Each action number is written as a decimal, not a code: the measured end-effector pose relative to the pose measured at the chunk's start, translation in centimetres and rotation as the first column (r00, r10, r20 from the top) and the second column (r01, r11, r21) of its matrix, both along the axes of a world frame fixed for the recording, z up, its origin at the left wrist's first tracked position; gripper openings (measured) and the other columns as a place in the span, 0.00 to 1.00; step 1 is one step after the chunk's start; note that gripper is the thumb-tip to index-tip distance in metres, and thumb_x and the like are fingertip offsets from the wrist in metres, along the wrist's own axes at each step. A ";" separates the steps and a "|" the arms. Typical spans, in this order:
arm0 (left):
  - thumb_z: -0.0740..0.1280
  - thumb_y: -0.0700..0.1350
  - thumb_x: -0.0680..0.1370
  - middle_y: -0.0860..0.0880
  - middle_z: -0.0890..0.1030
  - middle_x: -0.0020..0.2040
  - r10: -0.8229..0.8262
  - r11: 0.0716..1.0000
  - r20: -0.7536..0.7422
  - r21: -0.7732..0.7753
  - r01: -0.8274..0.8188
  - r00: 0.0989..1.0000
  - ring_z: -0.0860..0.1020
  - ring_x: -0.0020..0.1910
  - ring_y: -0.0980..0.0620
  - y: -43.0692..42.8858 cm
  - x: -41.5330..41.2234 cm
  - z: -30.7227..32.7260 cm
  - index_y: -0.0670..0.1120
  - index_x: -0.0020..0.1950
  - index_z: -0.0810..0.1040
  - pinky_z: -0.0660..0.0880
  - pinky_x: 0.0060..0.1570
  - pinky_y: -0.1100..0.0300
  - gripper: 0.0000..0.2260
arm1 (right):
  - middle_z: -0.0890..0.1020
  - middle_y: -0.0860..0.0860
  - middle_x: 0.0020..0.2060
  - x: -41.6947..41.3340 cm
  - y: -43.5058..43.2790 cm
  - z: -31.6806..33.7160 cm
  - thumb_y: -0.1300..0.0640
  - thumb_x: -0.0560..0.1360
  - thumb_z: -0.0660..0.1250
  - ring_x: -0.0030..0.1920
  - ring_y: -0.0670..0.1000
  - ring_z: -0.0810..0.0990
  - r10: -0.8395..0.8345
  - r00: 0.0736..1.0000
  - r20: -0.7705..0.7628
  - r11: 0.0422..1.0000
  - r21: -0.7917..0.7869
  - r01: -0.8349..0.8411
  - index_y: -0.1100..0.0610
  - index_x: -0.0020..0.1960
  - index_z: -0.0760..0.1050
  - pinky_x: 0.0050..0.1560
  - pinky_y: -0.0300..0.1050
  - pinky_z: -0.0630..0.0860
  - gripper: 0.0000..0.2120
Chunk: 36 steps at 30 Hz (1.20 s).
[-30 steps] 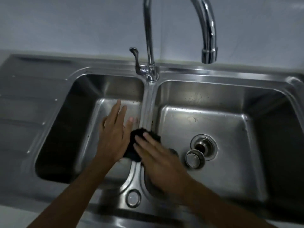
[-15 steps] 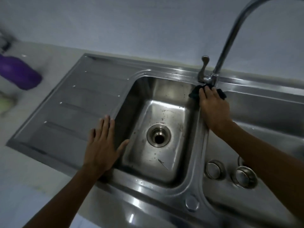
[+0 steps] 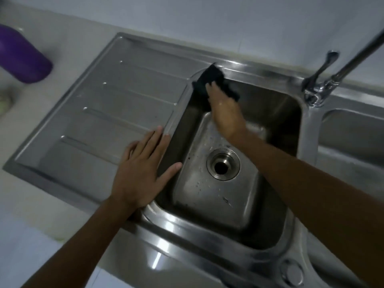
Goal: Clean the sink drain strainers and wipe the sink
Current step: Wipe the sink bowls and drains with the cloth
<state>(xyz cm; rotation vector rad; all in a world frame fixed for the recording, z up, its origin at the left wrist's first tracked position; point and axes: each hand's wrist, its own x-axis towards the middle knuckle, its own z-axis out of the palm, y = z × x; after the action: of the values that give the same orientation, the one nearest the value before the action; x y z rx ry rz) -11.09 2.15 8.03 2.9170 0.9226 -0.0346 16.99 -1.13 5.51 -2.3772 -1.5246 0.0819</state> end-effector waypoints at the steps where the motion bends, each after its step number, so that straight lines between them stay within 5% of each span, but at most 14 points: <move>1: 0.44 0.70 0.83 0.52 0.49 0.85 0.011 1.000 -0.005 0.010 -0.011 1.000 0.50 0.84 0.52 0.0 -0.3 -0.1 0.52 0.85 0.54 0.55 0.80 0.44 0.35 | 0.60 0.57 0.81 -2.4 -0.9 -1.6 0.69 0.83 0.56 0.75 0.57 0.71 0.113 0.993 -0.015 0.990 -0.082 -0.114 0.59 0.81 0.58 0.72 0.52 0.71 0.28; 4: 0.44 0.71 0.82 0.51 0.48 0.86 0.031 0.999 -0.012 0.026 -0.031 0.999 0.48 0.84 0.49 -0.1 -0.3 -0.4 0.52 0.85 0.53 0.52 0.80 0.39 0.36 | 0.73 0.60 0.72 -8.8 -6.9 -6.2 0.63 0.83 0.58 0.67 0.60 0.77 0.350 0.922 -0.165 0.887 -0.259 -0.382 0.58 0.78 0.64 0.65 0.51 0.75 0.23; 6: 0.45 0.72 0.82 0.50 0.49 0.86 0.028 0.999 0.003 0.027 -0.028 1.000 0.47 0.84 0.49 0.1 0.0 -0.5 0.52 0.85 0.53 0.53 0.80 0.38 0.37 | 0.67 0.62 0.77 -11.9 -9.4 -8.3 0.60 0.85 0.56 0.74 0.62 0.70 0.509 0.833 -0.218 0.764 -0.333 -0.553 0.61 0.80 0.61 0.71 0.52 0.70 0.24; 8: 0.46 0.72 0.82 0.50 0.49 0.86 0.028 0.999 0.008 0.031 -0.028 1.000 0.47 0.85 0.49 0.3 -0.1 -0.7 0.52 0.85 0.52 0.53 0.79 0.37 0.37 | 0.63 0.63 0.79 -13.8 -10.5 -10.1 0.56 0.85 0.56 0.79 0.64 0.61 0.644 0.744 -0.177 0.676 -0.323 -0.662 0.64 0.78 0.64 0.78 0.55 0.62 0.24; 11: 0.47 0.72 0.81 0.49 0.50 0.86 0.024 0.999 -0.005 0.048 -0.024 1.000 0.48 0.85 0.48 0.8 -0.8 -1.0 0.52 0.85 0.52 0.55 0.78 0.36 0.38 | 0.71 0.59 0.75 -12.9 -10.4 -12.0 0.47 0.81 0.64 0.76 0.61 0.68 0.701 0.713 -0.016 0.686 -0.260 -0.680 0.59 0.74 0.72 0.74 0.57 0.70 0.26; 16: 0.47 0.72 0.81 0.49 0.49 0.86 0.005 0.999 -0.002 0.036 -0.005 1.000 0.49 0.84 0.47 0.6 -1.0 -1.4 0.51 0.85 0.52 0.56 0.77 0.34 0.38 | 0.54 0.59 0.82 -6.2 -3.7 -12.8 0.45 0.86 0.49 0.82 0.61 0.52 0.160 0.985 -0.069 0.922 -0.346 -0.175 0.58 0.80 0.59 0.77 0.66 0.60 0.28; 19: 0.45 0.73 0.81 0.49 0.48 0.86 0.017 1.000 -0.012 0.020 -0.017 1.000 0.48 0.85 0.46 1.0 -0.6 -1.4 0.51 0.85 0.51 0.55 0.77 0.33 0.39 | 0.49 0.58 0.83 -0.7 -2.7 -12.7 0.47 0.86 0.48 0.82 0.61 0.49 -0.093 0.996 0.009 0.909 -0.407 0.088 0.58 0.82 0.51 0.79 0.64 0.55 0.29; 22: 0.45 0.73 0.81 0.48 0.46 0.86 0.003 1.000 -0.031 0.012 -0.003 1.000 0.47 0.85 0.46 1.8 0.0 -0.8 0.51 0.85 0.50 0.55 0.78 0.33 0.39 | 0.45 0.61 0.82 1.4 -6.8 -11.8 0.51 0.85 0.50 0.82 0.63 0.45 -0.318 0.946 0.063 0.794 -0.528 0.302 0.61 0.83 0.47 0.80 0.63 0.52 0.30; 26: 0.44 0.73 0.81 0.48 0.47 0.86 -0.001 1.000 -0.036 0.010 0.001 0.999 0.46 0.85 0.46 1.6 -0.2 -0.4 0.51 0.85 0.50 0.54 0.78 0.34 0.39 | 0.44 0.68 0.80 -4.1 -10.4 -10.9 0.54 0.83 0.54 0.80 0.70 0.43 -0.404 0.915 0.016 0.694 -0.645 0.318 0.68 0.81 0.46 0.80 0.63 0.50 0.33; 31: 0.44 0.73 0.81 0.49 0.48 0.86 0.016 1.000 -0.012 0.022 -0.016 1.000 0.46 0.85 0.47 1.4 -0.1 -0.2 0.51 0.85 0.52 0.54 0.78 0.35 0.39 | 0.38 0.59 0.81 -10.2 -11.8 -10.4 0.59 0.82 0.58 0.81 0.65 0.38 -0.109 0.981 -0.159 0.868 -0.496 0.016 0.56 0.83 0.41 0.80 0.65 0.47 0.36; 36: 0.45 0.72 0.81 0.49 0.50 0.86 0.010 0.998 0.022 0.056 -0.011 1.000 0.48 0.84 0.48 1.6 -0.1 -0.5 0.51 0.85 0.53 0.52 0.79 0.36 0.38 | 0.40 0.56 0.82 -5.8 -8.7 -11.3 0.64 0.77 0.66 0.82 0.59 0.39 -0.164 0.984 -0.070 0.931 -0.341 0.131 0.53 0.84 0.41 0.82 0.60 0.48 0.45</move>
<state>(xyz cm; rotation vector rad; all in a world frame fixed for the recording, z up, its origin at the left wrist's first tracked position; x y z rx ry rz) -11.21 3.76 7.49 2.9571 0.9507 0.0246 11.19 -9.79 -5.81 -2.6968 -1.3710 0.4508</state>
